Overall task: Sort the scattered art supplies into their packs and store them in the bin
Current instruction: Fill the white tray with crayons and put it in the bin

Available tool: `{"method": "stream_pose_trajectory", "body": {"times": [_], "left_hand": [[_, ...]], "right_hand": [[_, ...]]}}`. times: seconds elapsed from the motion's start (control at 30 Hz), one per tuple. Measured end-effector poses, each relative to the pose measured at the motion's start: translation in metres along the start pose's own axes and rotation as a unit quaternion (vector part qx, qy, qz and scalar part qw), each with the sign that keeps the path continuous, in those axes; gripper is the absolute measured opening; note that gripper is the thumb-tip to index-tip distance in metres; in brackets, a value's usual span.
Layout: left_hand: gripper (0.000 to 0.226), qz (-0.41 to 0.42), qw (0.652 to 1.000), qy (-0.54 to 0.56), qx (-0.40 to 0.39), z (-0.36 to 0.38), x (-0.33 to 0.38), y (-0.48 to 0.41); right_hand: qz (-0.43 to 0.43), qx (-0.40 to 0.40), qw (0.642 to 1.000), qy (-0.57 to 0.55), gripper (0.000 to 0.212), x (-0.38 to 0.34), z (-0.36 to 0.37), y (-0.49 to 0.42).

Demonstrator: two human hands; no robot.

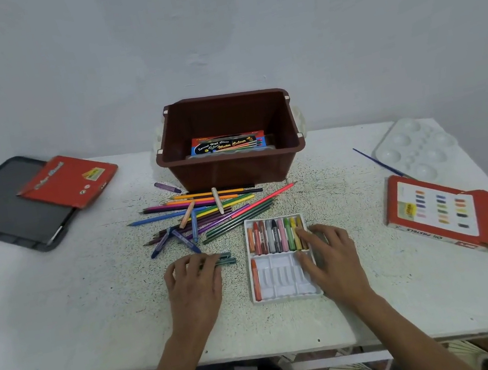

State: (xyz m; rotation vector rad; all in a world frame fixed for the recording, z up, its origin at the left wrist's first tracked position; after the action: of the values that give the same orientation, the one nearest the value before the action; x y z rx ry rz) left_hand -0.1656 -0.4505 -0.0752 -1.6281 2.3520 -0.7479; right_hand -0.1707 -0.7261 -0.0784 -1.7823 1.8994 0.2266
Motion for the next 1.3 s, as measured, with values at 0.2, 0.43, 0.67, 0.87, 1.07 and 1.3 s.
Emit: {"method": "stream_pose_trajectory", "body": {"times": [0.2, 0.43, 0.67, 0.87, 1.07, 1.3], "left_hand": [[0.026, -0.003, 1.0, -0.015, 0.002, -0.004, 0.0, 0.0], [0.027, -0.077, 0.971, 0.227, -0.021, -0.018, 0.007, -0.014], [0.05, -0.19, 0.898, 0.397, -0.011, -0.034, 0.024, -0.035], [0.033, -0.234, 0.838, 0.488, -0.069, -0.028, 0.035, -0.038], [0.032, -0.217, 0.826, 0.483, -0.194, -0.011, 0.039, -0.035], [0.041, -0.087, 0.927, 0.32, -0.173, 0.004, 0.047, -0.023]], "right_hand": [[0.004, 0.0, 1.0, -0.002, 0.049, -0.002, -0.002, 0.0], [0.008, -0.002, 1.0, -0.01, 0.05, -0.003, -0.003, 0.0], [0.008, -0.008, 1.0, -0.006, 0.05, -0.002, -0.002, 0.0], [0.01, -0.006, 1.0, -0.005, 0.049, -0.002, -0.003, 0.0], [0.009, -0.005, 1.0, -0.005, 0.048, -0.001, -0.002, 0.0], [0.008, -0.004, 1.0, -0.002, 0.048, -0.001, -0.001, -0.001]]}}
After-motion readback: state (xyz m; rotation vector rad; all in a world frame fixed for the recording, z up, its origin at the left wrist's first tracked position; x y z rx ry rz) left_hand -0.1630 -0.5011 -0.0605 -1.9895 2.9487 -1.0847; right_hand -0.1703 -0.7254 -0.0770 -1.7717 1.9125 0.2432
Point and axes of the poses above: each hand's wrist, its own y-axis away from the middle knuckle, its own z-axis out of the palm, x = y × z, the point moved 4 cm from there along -y, towards the middle knuckle, and after that the axes turned 8 degrees about z, right-handed, at the moved point
